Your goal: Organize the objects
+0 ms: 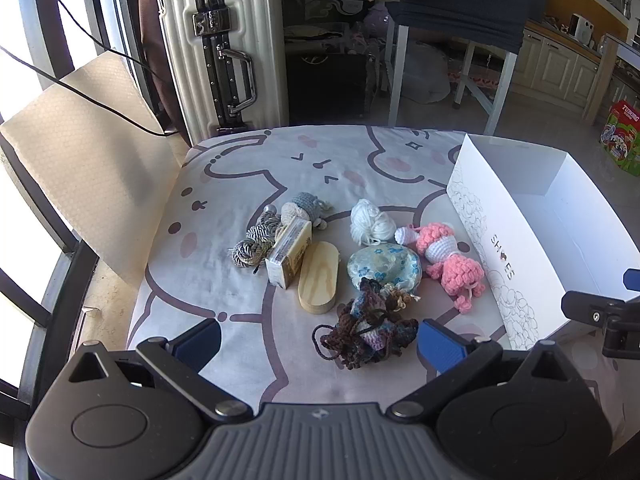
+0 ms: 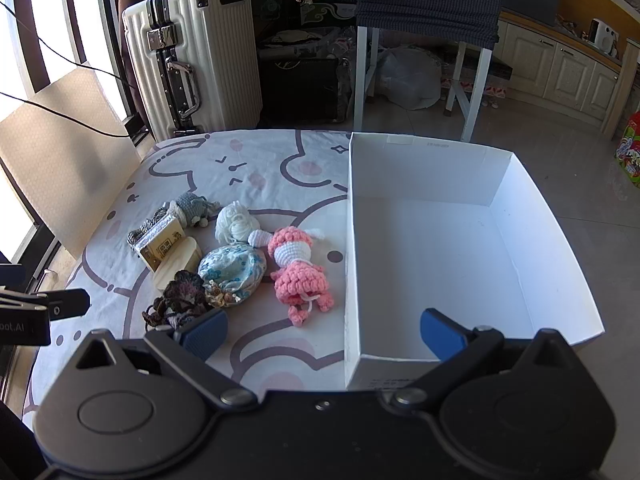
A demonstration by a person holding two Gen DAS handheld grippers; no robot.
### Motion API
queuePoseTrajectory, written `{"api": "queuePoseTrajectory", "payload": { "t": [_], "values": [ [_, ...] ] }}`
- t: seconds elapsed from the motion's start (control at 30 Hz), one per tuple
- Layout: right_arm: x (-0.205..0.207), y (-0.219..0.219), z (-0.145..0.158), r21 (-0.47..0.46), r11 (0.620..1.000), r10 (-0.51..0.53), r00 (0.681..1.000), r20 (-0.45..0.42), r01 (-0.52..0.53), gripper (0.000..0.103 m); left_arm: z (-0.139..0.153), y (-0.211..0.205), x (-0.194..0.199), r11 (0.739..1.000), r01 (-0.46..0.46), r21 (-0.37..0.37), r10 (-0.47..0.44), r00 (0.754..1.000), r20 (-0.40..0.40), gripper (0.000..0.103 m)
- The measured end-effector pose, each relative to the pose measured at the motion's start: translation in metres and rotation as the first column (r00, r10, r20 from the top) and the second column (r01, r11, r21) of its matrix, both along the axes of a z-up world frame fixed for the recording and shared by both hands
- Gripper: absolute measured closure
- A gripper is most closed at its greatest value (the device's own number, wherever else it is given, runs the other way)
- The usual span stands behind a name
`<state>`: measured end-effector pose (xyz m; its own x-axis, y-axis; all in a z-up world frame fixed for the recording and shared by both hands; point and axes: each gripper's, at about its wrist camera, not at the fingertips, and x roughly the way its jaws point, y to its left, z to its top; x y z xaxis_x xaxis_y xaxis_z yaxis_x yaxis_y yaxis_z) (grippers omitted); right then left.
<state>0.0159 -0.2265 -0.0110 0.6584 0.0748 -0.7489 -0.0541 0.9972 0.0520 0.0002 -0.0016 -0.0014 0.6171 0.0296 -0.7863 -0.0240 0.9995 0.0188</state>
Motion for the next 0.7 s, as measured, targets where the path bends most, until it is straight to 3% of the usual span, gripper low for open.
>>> {"api": "queuePoseTrajectory", "payload": {
  "t": [0.7],
  "values": [
    [-0.0001, 0.0005, -0.001, 0.0, 1.0, -0.004, 1.0, -0.001, 0.004, 0.0, 0.0001, 0.0004, 0.0002, 1.0, -0.012, -0.003, 0.012, 1.0, -0.001, 0.0]
  ]
}}
